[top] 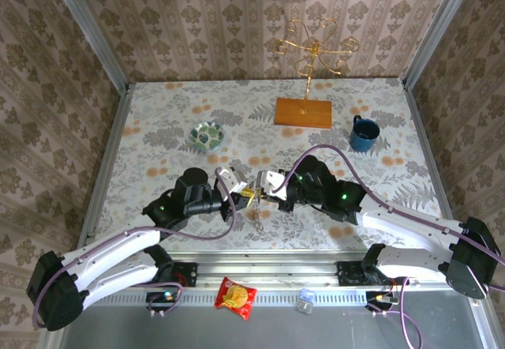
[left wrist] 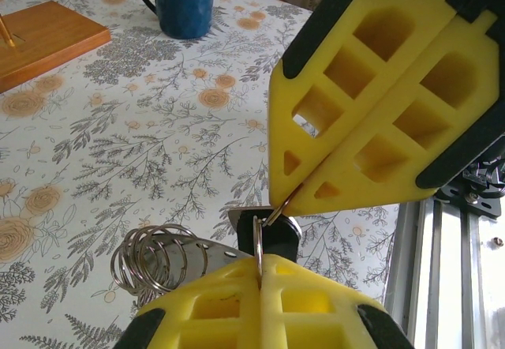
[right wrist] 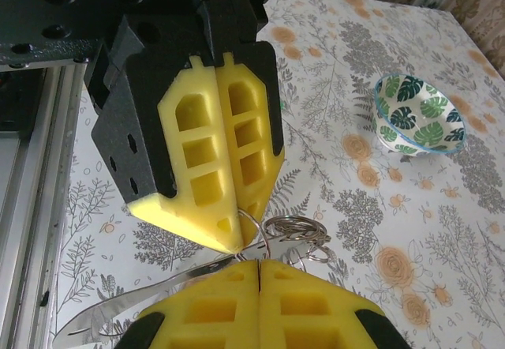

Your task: Put the keys on the keyring

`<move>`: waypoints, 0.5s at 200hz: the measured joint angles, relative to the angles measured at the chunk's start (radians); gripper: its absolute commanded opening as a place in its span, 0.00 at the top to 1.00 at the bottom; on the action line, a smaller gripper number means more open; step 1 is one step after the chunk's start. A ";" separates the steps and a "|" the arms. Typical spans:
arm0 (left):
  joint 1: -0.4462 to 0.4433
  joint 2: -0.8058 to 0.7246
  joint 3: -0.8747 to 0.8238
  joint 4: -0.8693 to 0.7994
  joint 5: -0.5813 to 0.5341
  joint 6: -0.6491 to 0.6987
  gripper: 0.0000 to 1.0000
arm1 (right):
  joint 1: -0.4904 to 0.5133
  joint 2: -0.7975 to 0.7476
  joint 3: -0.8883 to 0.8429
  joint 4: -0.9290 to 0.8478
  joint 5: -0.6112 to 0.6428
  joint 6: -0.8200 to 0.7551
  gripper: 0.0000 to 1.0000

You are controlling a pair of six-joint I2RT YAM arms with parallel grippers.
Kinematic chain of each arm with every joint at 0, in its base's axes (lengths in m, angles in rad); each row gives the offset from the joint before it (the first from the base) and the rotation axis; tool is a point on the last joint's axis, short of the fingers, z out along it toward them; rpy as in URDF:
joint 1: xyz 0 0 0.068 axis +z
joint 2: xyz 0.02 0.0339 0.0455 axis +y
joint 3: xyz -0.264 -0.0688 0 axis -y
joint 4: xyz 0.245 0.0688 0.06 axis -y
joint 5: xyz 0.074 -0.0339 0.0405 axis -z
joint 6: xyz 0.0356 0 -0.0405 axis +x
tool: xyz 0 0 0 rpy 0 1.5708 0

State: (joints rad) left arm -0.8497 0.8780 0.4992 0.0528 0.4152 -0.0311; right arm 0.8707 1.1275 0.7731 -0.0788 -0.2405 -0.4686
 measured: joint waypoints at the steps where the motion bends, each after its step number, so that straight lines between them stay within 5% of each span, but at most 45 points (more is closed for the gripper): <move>1: 0.000 0.000 0.000 0.000 0.000 0.000 1.00 | 0.000 0.000 0.000 0.000 0.000 0.000 1.00; 100: -0.022 0.000 0.000 0.011 -0.041 0.013 1.00 | -0.003 0.017 0.011 0.023 0.000 0.077 1.00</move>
State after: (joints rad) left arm -0.8715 0.8780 0.4992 0.0639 0.3740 -0.0181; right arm 0.8673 1.1446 0.7845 -0.0555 -0.2401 -0.3920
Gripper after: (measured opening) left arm 0.056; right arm 0.063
